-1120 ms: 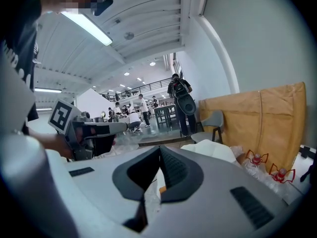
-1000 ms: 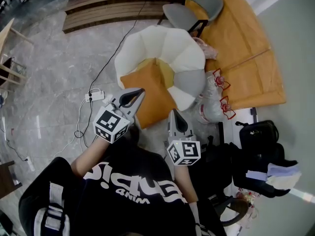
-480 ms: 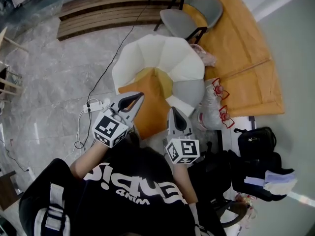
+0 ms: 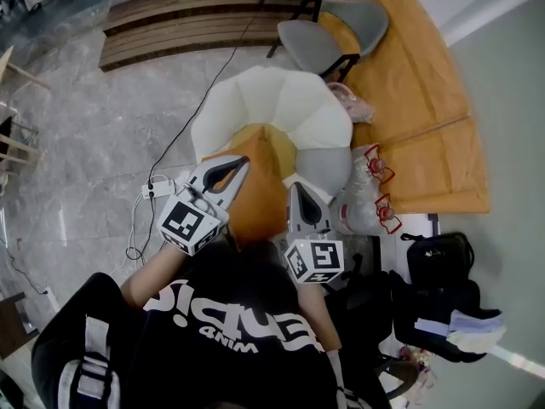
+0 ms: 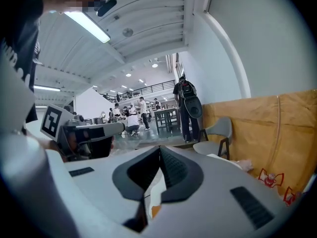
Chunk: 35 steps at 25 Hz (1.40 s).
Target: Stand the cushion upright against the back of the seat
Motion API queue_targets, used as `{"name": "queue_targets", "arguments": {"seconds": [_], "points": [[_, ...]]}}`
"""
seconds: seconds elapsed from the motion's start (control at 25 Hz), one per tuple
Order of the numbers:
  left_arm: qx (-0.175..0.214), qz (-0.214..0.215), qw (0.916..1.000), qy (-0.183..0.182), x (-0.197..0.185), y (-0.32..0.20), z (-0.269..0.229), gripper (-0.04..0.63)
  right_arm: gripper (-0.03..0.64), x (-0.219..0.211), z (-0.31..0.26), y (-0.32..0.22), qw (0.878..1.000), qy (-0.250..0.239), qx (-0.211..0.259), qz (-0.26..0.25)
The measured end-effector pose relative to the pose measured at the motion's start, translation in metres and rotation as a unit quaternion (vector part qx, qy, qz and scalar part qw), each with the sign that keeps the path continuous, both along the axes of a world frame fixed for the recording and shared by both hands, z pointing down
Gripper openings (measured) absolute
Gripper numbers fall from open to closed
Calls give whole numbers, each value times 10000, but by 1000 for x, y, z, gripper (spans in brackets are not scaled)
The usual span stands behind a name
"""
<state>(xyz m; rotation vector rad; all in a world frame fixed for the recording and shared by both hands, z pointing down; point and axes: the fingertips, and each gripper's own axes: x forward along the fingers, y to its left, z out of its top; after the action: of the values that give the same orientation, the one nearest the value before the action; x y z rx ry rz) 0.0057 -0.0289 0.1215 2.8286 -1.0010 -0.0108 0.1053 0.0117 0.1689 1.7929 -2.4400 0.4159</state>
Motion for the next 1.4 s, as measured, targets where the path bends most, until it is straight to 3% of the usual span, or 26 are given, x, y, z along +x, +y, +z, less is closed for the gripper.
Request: {"name": "queue_targets", "arguments": {"seconds": [0.16,0.36,0.68,1.04,1.24,1.4], "points": [[13,-189,9997,153,8,-12,5,9,21,13,-1,-15,9999,-4,-12,-134],[-23,-606,9981,-53,9,-32,22,9,21,18,9,-37,9993,-10,-92,-354],[-327,-912,9949,-278,-1,-64,71,9,21,10,38,-78,9973,-5,-308,-664],[-902,-1227,9868,-548,-22,-89,144,9,21,-10,100,-111,9921,83,-773,-989],[-1277,-1056,9849,-511,-25,-96,188,9,21,-13,143,-128,9894,156,-992,-1046],[-1593,-1164,9780,-677,-34,-97,231,9,22,-13,186,-135,9866,202,-1258,-1022]]}}
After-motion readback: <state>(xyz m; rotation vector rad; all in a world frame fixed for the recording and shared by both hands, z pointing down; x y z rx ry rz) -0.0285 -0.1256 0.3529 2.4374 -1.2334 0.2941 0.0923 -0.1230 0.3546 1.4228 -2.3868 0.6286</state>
